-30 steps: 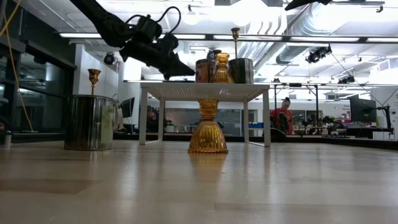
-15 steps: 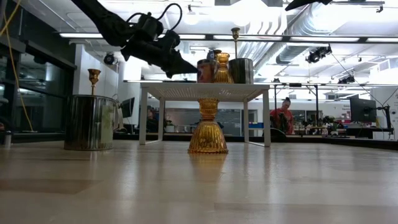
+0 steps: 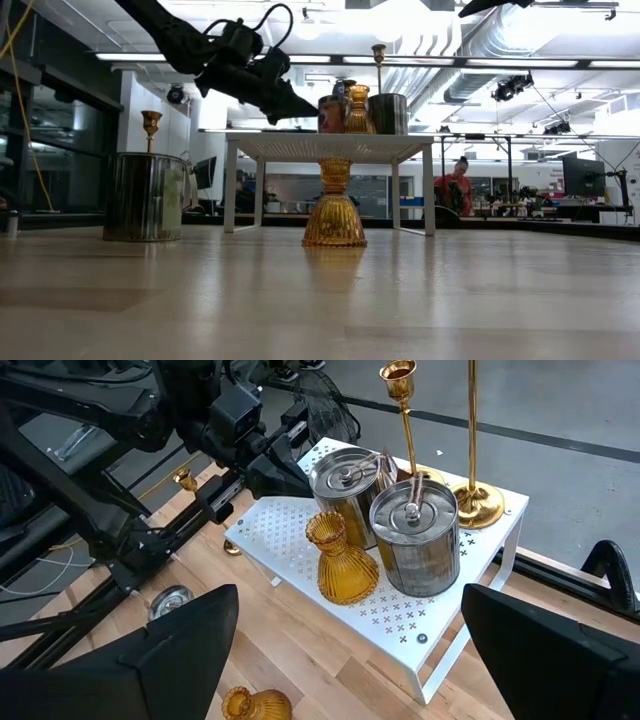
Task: Pick & Place candle stick holders
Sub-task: Put the orange and silver scented candle on the shelf, then put the gold candle holder on the shelf
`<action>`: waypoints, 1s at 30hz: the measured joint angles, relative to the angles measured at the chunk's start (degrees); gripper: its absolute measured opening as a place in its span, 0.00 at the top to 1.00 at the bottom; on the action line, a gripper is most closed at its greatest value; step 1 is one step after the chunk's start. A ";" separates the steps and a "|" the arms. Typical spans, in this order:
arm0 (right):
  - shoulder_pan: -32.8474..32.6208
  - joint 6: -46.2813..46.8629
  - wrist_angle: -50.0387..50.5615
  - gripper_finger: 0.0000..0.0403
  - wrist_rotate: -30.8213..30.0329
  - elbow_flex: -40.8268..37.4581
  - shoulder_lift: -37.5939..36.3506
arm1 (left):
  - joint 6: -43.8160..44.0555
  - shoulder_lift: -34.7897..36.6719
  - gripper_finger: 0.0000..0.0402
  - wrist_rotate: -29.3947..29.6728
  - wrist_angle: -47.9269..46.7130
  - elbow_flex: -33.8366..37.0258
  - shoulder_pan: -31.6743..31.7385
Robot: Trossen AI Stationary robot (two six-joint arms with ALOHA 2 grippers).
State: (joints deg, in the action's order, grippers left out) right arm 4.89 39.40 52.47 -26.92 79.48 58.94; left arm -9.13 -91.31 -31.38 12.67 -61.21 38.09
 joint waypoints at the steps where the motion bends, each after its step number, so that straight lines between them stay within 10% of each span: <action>1: 0.00 -0.03 0.00 0.07 0.00 0.00 0.00 | 0.03 0.00 1.00 0.03 0.04 0.00 0.00; 30: 0.00 -0.64 1.38 0.07 0.02 0.00 0.02 | 3.43 8.40 1.00 6.47 -8.13 0.03 3.96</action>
State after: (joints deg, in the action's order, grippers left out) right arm 4.89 38.76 53.84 -26.89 79.48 58.96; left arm -5.70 -82.91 -24.91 4.55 -61.18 42.05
